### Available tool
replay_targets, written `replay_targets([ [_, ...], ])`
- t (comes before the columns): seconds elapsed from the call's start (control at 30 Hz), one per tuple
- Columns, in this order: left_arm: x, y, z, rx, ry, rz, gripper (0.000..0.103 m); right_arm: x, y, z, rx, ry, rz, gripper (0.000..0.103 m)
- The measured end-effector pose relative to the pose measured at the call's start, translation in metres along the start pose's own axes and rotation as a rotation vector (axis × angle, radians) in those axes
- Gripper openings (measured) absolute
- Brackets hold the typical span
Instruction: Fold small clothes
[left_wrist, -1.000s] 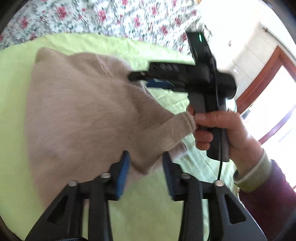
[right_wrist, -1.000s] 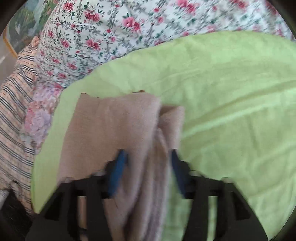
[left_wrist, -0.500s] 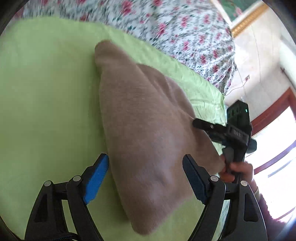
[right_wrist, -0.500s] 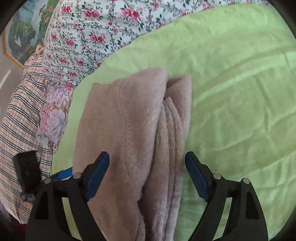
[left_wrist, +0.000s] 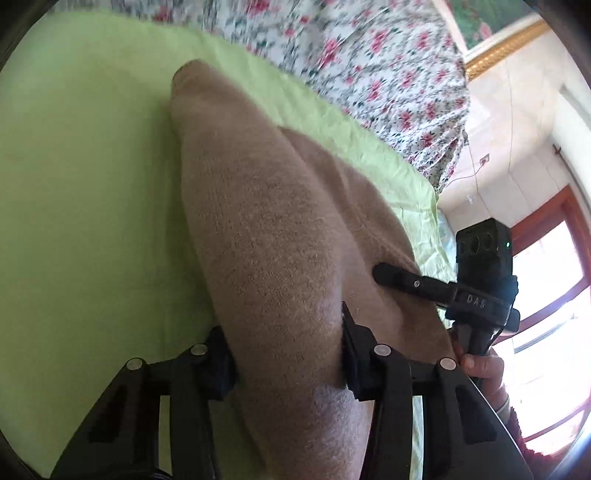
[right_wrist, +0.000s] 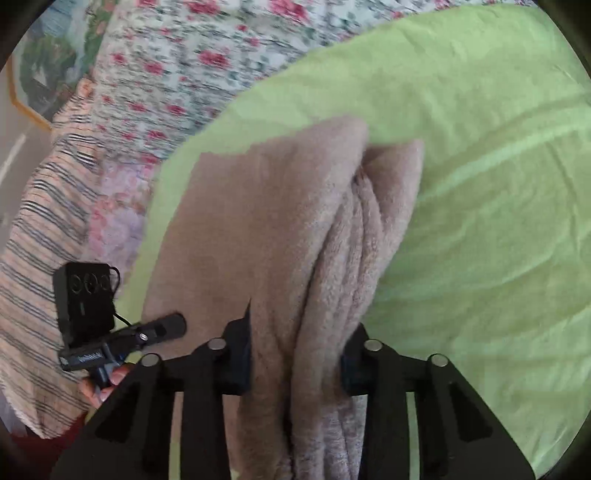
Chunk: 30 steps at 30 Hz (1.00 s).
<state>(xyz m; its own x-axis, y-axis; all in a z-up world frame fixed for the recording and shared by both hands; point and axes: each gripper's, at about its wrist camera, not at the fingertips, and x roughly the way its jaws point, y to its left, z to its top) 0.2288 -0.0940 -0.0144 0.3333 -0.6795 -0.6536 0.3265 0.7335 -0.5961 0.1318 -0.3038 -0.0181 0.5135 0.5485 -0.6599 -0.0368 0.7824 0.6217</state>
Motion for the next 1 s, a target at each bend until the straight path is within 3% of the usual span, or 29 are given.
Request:
replay_targets([
  [0.23,-0.119,0.014,-0.06,0.049,-0.088,0.122,0.045,0.03,0.088,-0.055,-0.106,0.017,0.159,0.033],
  [0.33,-0.159,0.028,-0.09,0.058,-0.106,0.171,0.045,0.053,0.108,-0.077,-0.108,0.061,0.223,0.033],
  [0.4,-0.169,0.044,-0.11,0.049,-0.093,0.203,0.046,0.069,0.113,-0.09,-0.102,0.103,0.218,0.034],
  [0.47,-0.162,0.063,-0.129,0.024,-0.046,0.262,0.052,0.089,0.113,-0.105,-0.11,0.148,0.145,0.037],
  [0.57,-0.168,0.064,-0.145,0.07,-0.09,0.312,0.067,0.087,0.106,-0.104,-0.055,0.149,0.149,0.055],
  [0.63,-0.176,0.061,-0.148,0.098,-0.119,0.336,0.08,0.076,0.105,-0.101,-0.063,0.13,0.069,0.075],
  [0.67,-0.179,0.063,-0.147,0.102,-0.137,0.354,0.081,0.066,0.105,-0.098,-0.076,0.103,0.042,0.076],
  [0.83,-0.187,0.086,-0.13,0.005,-0.17,0.348,0.081,0.038,0.12,-0.069,-0.128,-0.035,-0.004,0.075],
  [0.93,-0.183,0.096,-0.118,-0.062,-0.169,0.324,0.081,0.052,0.128,-0.047,-0.137,-0.033,0.013,0.055],
  [1.0,-0.179,0.098,-0.112,-0.085,-0.167,0.329,0.081,0.068,0.131,-0.038,-0.146,-0.011,-0.004,0.051],
])
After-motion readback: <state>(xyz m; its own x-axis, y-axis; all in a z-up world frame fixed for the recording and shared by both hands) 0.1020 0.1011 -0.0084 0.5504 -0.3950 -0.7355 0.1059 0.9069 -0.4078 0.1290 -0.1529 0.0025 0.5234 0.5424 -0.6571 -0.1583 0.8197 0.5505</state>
